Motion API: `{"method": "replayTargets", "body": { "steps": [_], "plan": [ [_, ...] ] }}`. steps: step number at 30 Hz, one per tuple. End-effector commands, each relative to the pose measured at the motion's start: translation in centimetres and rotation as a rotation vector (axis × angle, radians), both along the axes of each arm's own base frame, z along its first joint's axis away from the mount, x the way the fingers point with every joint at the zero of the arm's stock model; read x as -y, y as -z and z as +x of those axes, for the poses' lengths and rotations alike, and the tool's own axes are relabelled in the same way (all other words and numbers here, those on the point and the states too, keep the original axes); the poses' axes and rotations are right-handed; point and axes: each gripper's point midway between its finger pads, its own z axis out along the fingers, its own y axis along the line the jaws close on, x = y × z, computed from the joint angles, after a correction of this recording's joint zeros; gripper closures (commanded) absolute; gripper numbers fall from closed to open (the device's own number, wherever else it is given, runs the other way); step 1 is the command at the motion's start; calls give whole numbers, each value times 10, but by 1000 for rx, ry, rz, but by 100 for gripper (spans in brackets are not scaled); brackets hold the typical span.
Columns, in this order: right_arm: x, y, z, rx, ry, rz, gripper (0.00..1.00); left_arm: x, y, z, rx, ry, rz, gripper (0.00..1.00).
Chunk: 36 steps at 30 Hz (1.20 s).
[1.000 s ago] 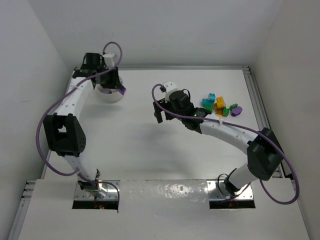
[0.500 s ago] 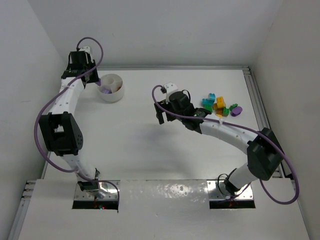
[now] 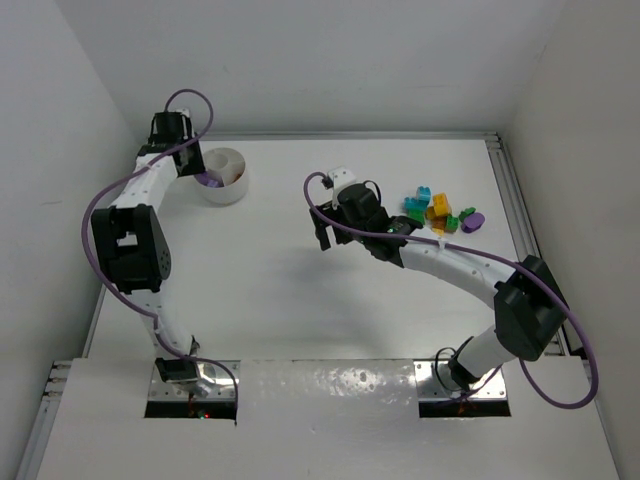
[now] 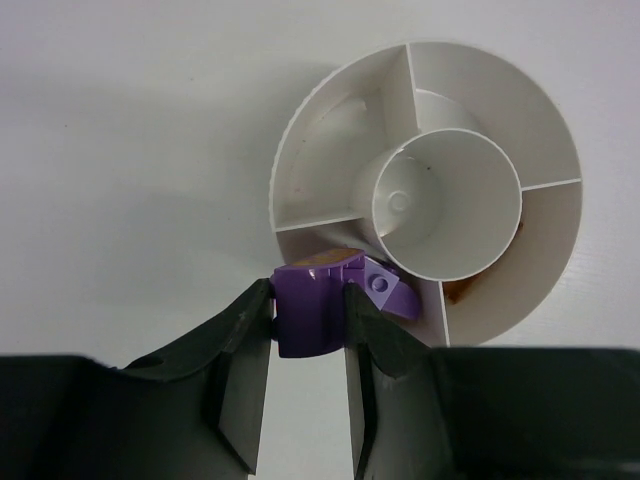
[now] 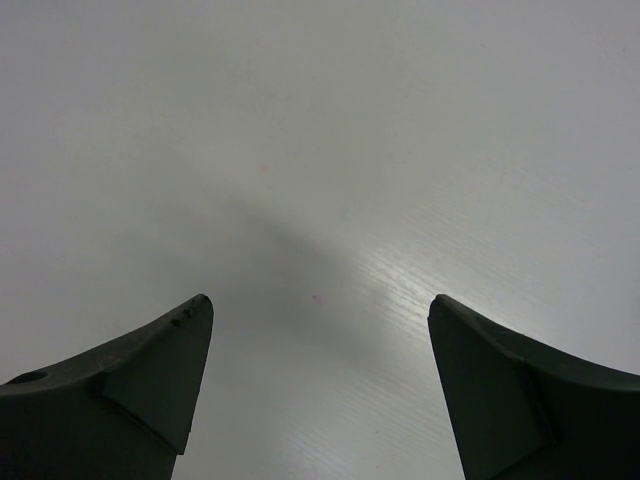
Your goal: Sort the legos into containers by color
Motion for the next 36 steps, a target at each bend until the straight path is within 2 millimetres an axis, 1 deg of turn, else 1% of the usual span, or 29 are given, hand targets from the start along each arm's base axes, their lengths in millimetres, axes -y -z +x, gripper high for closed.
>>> {"method": "replayTargets", "body": {
  "steps": [1,6,10,13,14,15,16,20,21,22,23,25,29,32,36],
  "plan": [
    [2,-20,3,50,8,11,14,2,-22,17,87,-28,-23,100],
    [4,-19,3,48,14,1,14,4,-17,17,85,-29,-33,100],
    [7,-18,4,53,21,-11,14,3,-1,12,44,-31,-31,100],
    [7,-20,5,59,20,-11,14,4,7,8,17,-27,-28,100],
    [6,-21,5,60,20,-10,14,3,7,8,15,-29,-29,98],
    [6,-21,5,60,20,-10,14,4,10,7,6,-27,-28,88],
    [5,-21,5,59,18,-9,14,3,10,7,6,-28,-28,86],
    [6,-21,5,58,20,-10,14,3,13,6,-5,-26,-27,70],
    [6,-21,5,58,20,-10,14,3,11,7,-2,-23,-29,70],
    [6,-21,4,57,18,-11,14,4,10,8,-1,-18,-30,73],
    [6,-21,5,57,21,-11,14,5,8,8,4,-11,-33,86],
    [6,-21,4,55,19,-12,14,7,0,10,23,5,-30,100],
    [6,-22,4,58,20,-10,14,7,-15,15,63,37,1,100],
    [7,-22,4,57,21,-11,14,-3,-23,16,68,66,92,100],
    [8,-23,5,61,26,-13,14,-8,-18,12,40,102,156,100]
  ]
}}
